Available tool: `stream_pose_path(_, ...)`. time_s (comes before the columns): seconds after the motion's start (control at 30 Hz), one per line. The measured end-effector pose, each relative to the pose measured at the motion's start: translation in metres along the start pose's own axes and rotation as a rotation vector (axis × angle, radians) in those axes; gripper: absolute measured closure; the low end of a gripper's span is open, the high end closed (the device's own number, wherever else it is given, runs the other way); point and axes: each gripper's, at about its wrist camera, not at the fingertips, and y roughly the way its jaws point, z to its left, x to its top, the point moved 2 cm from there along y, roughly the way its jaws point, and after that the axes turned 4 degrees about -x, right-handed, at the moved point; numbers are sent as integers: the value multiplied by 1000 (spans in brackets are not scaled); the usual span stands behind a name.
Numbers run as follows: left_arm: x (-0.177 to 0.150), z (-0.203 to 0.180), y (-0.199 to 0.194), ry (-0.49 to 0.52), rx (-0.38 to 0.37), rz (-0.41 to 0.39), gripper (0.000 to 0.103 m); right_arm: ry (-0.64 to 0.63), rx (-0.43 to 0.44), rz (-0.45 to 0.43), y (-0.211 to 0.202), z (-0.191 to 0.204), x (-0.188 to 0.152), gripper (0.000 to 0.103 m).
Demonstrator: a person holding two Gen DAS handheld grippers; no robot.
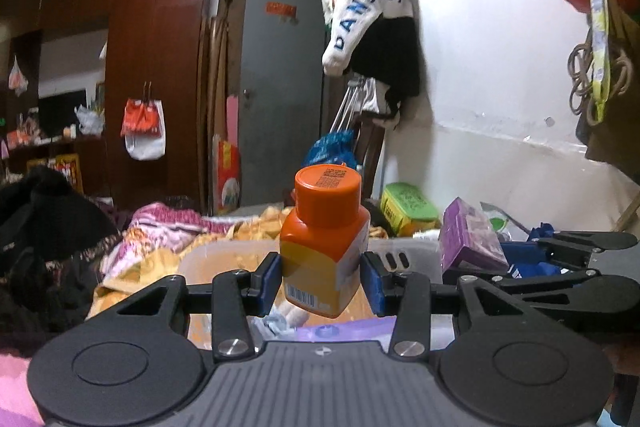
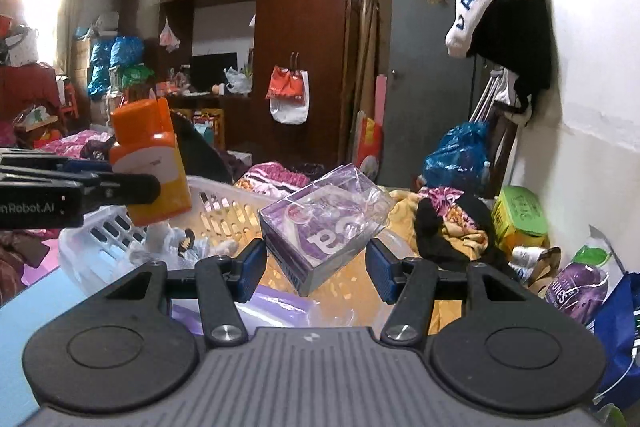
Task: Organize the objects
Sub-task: 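Carry the bottle and purple box over the basket and open both grippers, then grasp the white-and-orange medicine box with both grippers at its ends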
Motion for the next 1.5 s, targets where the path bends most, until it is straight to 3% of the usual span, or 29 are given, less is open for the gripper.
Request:
stream_pose_path(0.1,-5,6,6,-28,-17,22,56,3,-13,8,-1,-1,-4,42)
stream_pose_path(0.13,-6,7,6,-32,-40,18,53,1,-11,10,-1,0,-3,35)
stream_pose_path(0.17,-8,7,3,-23,-65,3,47,-6,-7,9,-3,2,-3,16)
stream_pose_path(0.23,-12,7,-7,-12,-61,-36,8,-16,-27,-40,-14,4,-6,0)
stream_pose_path(0.27,-14,9,-14,-7,-57,-61,6,-17,-25,-61,-21,5,-7,0)
stream_pose_path(0.37,-24,11,-42,11,-108,-87,5,6,45,-100,-46,2,-16,0)
stream_pose_path(0.53,-47,11,-86,51,-140,-125,5,8,66,-100,-71,5,-34,0)
stream_pose_path(0.67,-70,7,-100,79,-169,-88,5,15,87,-96,-80,9,-42,0)
stream_pose_path(0.93,-107,-4,-88,189,-165,13,5,7,136,-36,-76,19,-70,0)
stream_pose_path(1.13,-120,16,-64,116,-218,116,5,84,187,181,-34,18,-97,0)
stream_pose_path(1.33,-131,14,-46,126,-254,197,11,-19,230,205,-24,37,-108,0)
stream_pose_path(1.5,-132,11,-36,160,-287,244,18,-138,241,200,-23,56,-113,11)
